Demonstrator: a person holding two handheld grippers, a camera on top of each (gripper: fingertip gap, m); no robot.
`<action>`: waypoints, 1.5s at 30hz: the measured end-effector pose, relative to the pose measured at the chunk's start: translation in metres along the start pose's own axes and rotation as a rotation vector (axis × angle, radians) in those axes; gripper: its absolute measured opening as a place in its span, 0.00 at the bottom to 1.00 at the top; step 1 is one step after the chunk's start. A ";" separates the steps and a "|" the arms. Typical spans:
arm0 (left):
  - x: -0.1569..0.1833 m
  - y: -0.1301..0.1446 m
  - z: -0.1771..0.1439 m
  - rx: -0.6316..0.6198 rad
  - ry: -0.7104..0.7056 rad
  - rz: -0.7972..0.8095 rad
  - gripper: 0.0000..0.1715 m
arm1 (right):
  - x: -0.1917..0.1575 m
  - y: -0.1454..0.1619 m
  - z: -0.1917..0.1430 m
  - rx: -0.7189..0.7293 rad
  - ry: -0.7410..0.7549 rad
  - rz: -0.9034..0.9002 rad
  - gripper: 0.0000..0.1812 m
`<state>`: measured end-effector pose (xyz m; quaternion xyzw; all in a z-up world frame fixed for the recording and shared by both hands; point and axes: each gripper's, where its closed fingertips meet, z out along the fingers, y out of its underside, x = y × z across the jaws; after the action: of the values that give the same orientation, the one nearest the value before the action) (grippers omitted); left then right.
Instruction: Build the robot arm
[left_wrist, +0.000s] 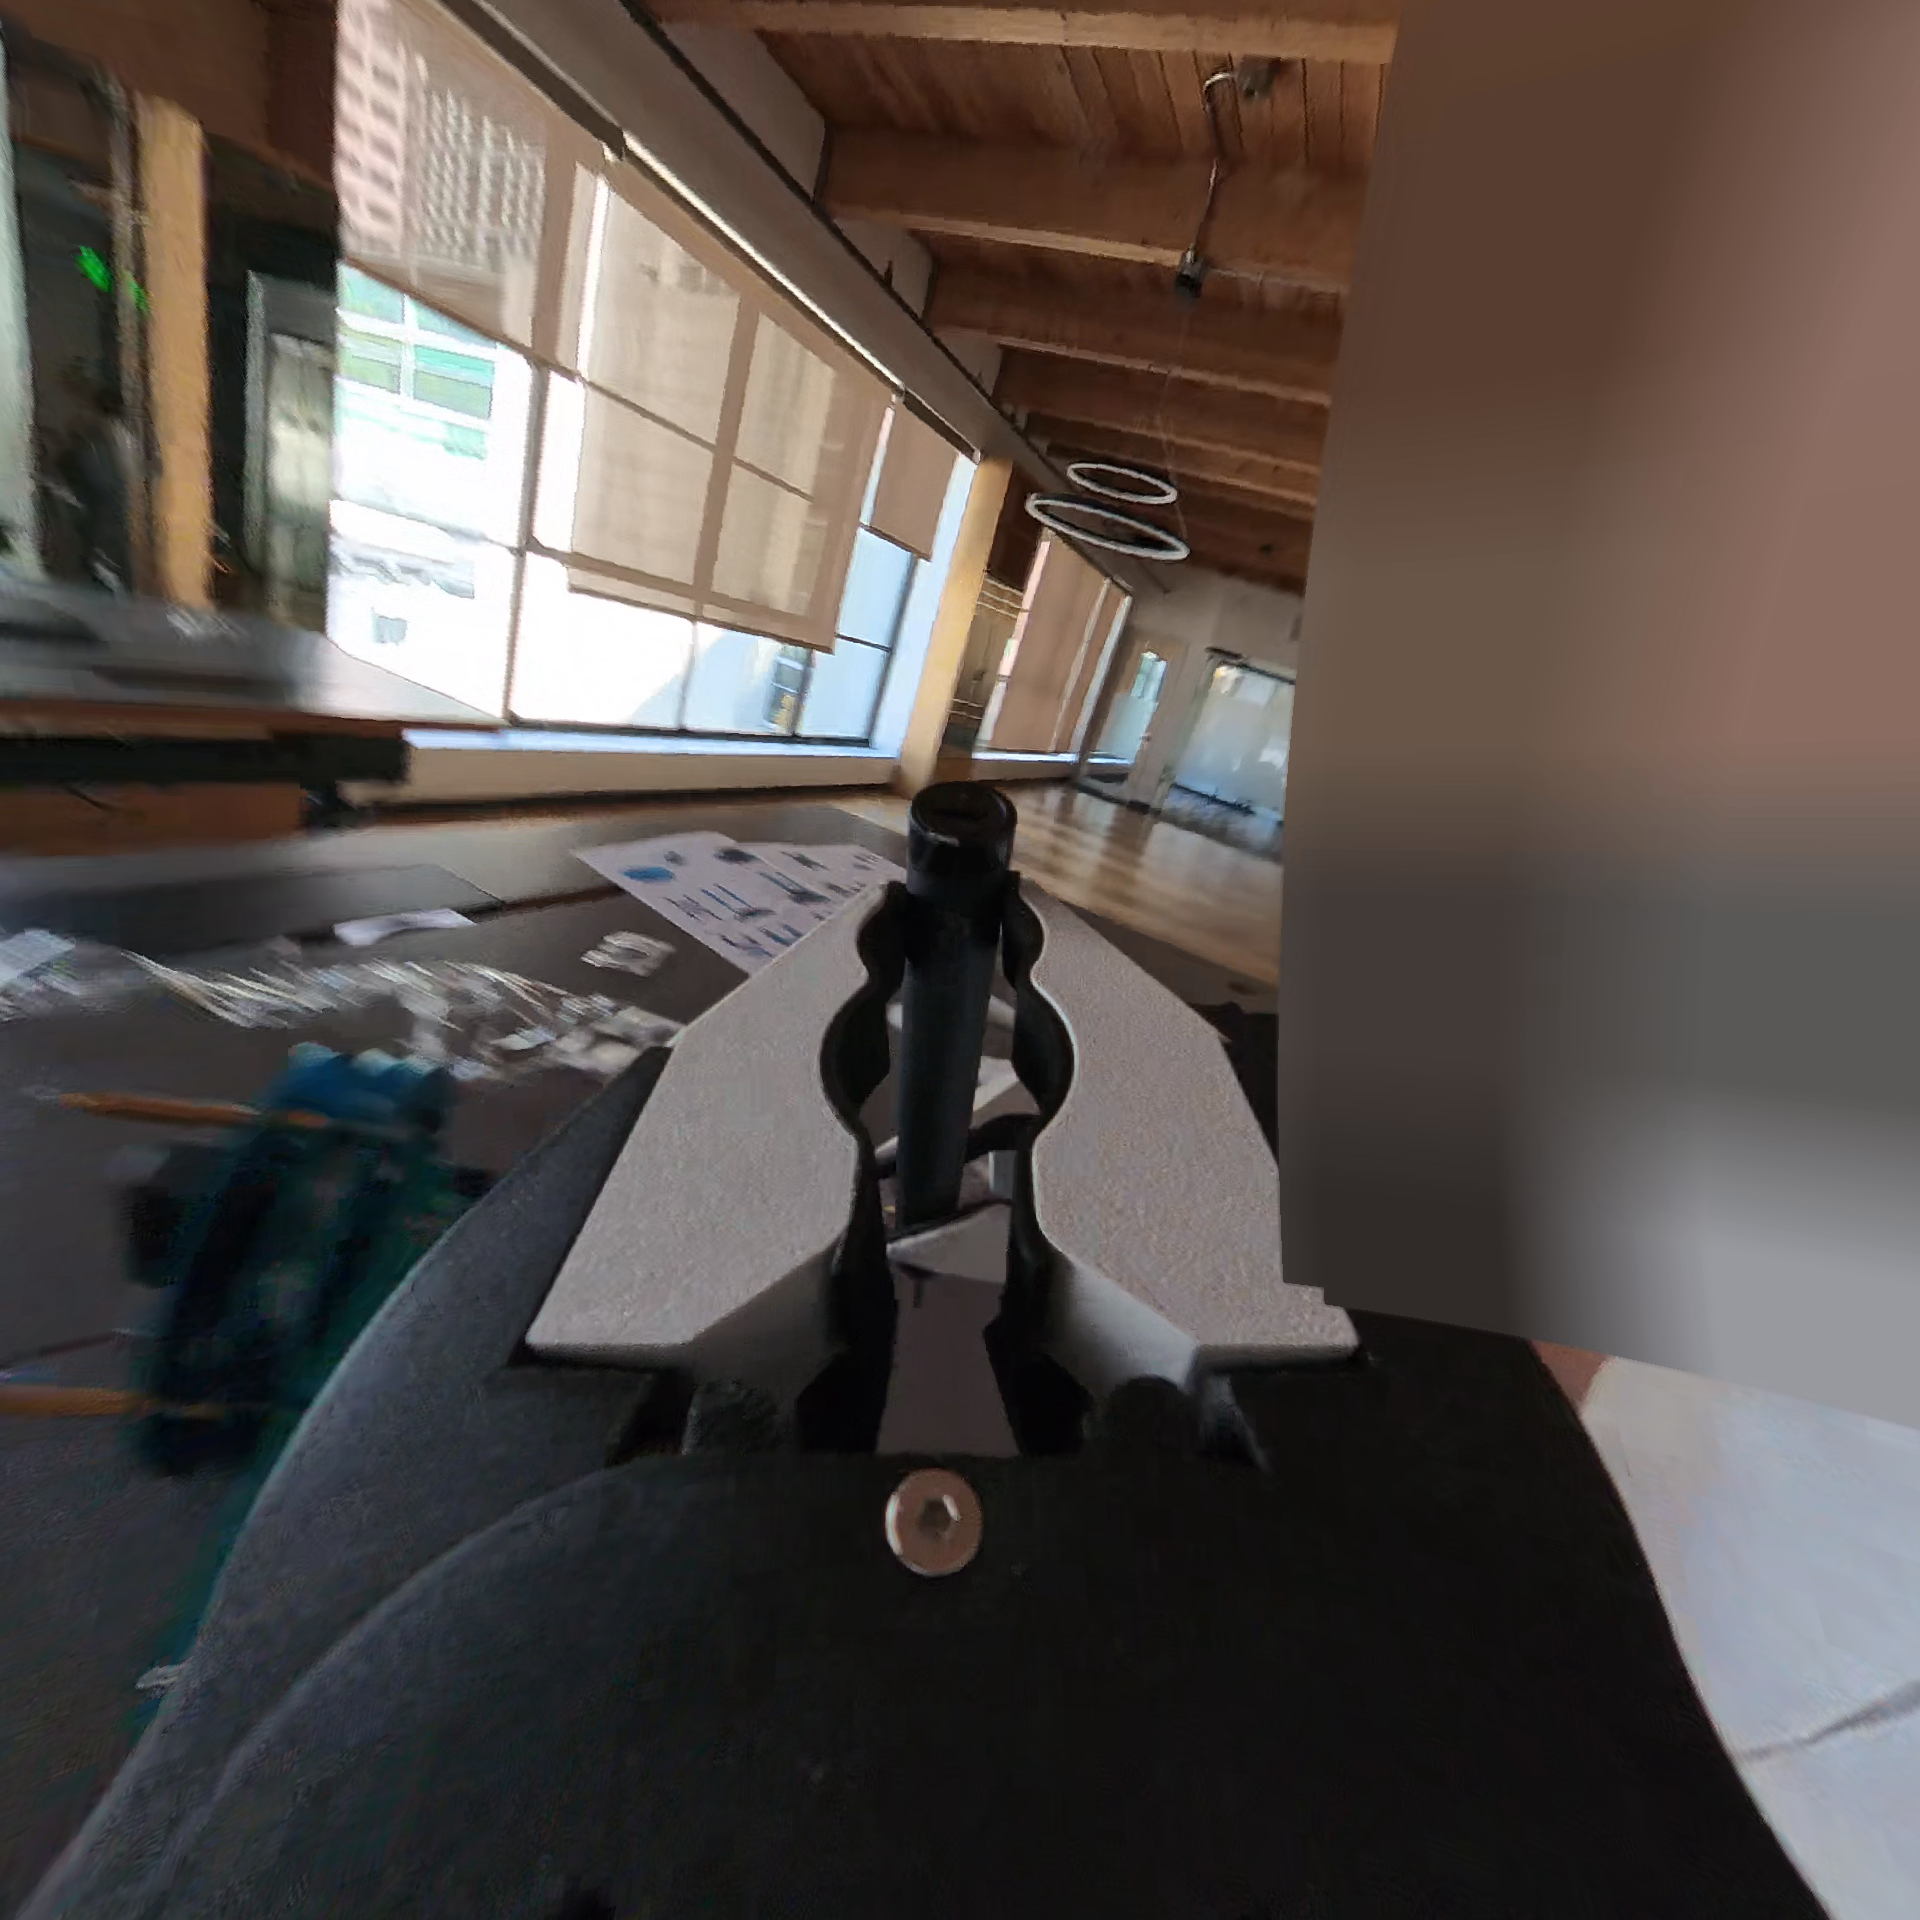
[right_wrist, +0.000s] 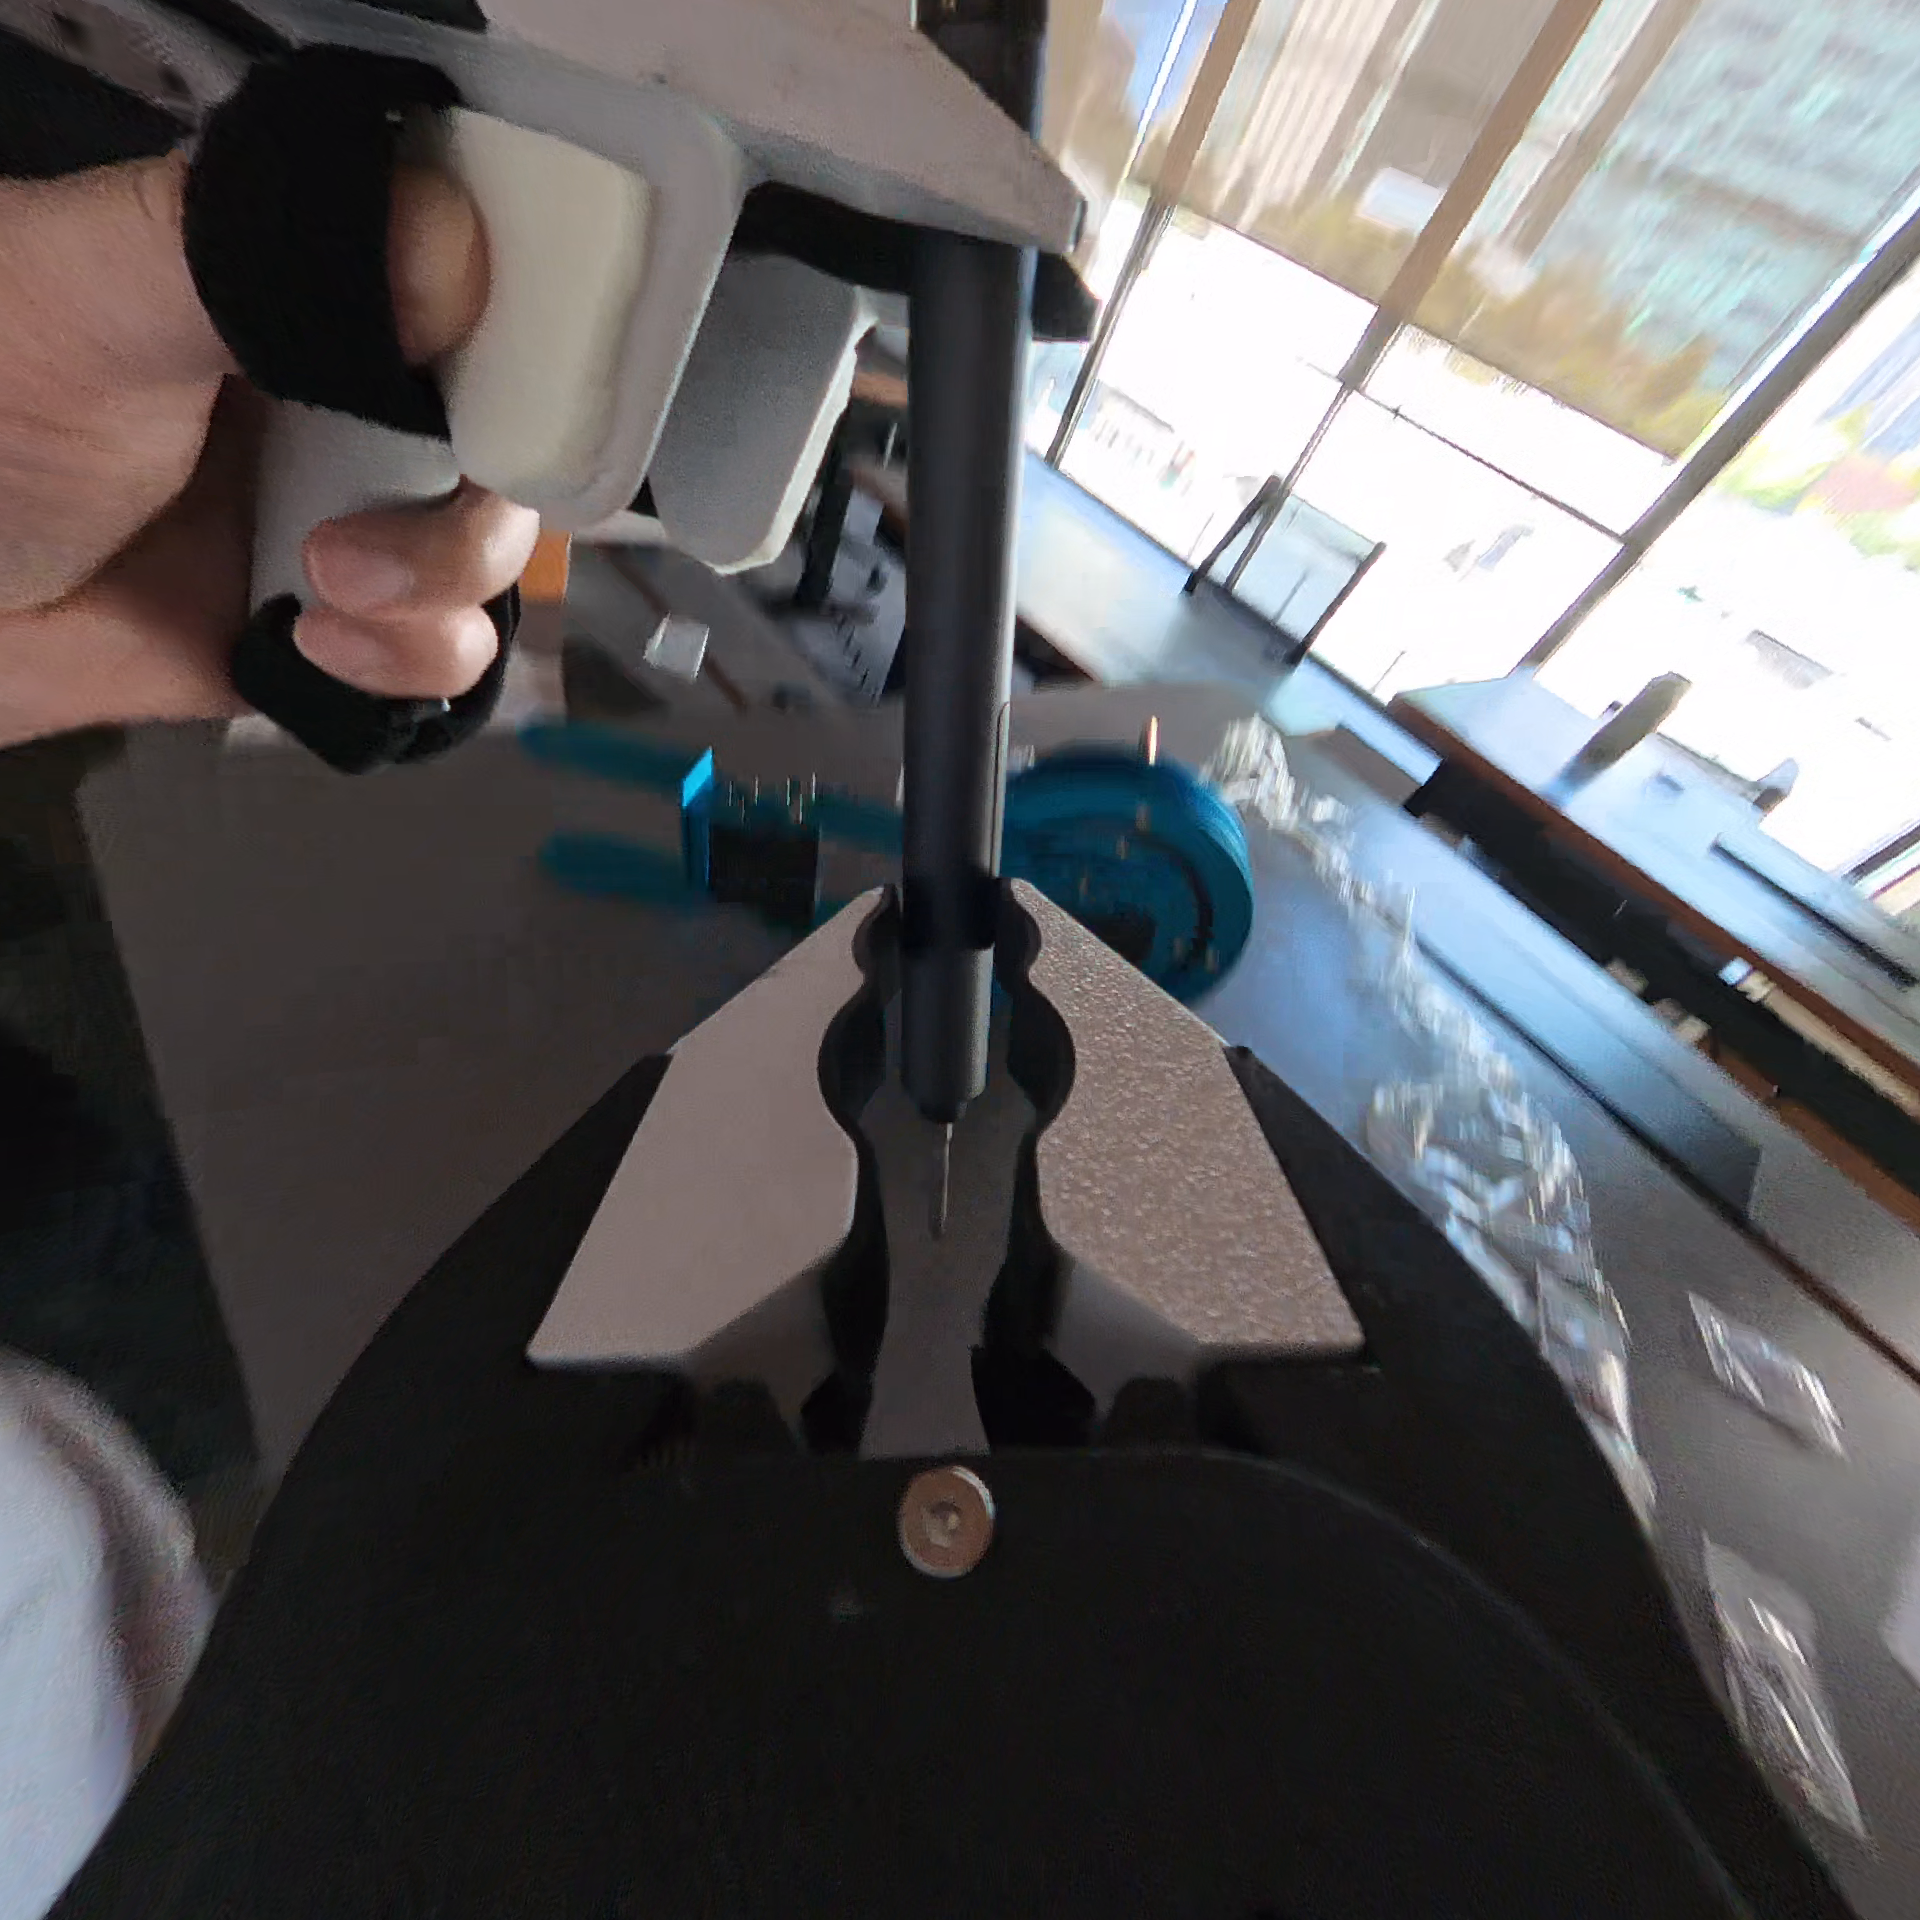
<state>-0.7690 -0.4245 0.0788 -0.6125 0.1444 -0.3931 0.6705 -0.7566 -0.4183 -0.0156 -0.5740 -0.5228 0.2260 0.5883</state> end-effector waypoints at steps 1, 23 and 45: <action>0.004 0.017 0.009 -0.009 0.024 -0.079 0.10 | 0.006 0.018 -0.015 -0.063 -0.017 0.003 0.09; 0.081 0.116 0.339 -0.347 -0.183 -0.013 0.09 | 0.246 0.157 -0.202 -0.179 -0.451 0.161 0.09; 0.030 0.171 0.354 -0.344 -0.427 -0.032 0.10 | 0.249 0.220 -0.170 -0.189 -0.647 0.274 0.09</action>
<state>-0.4504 -0.2055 0.0009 -0.7887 0.0547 -0.2353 0.5654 -0.4464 -0.2245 -0.0928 -0.5892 -0.6188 0.4234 0.3011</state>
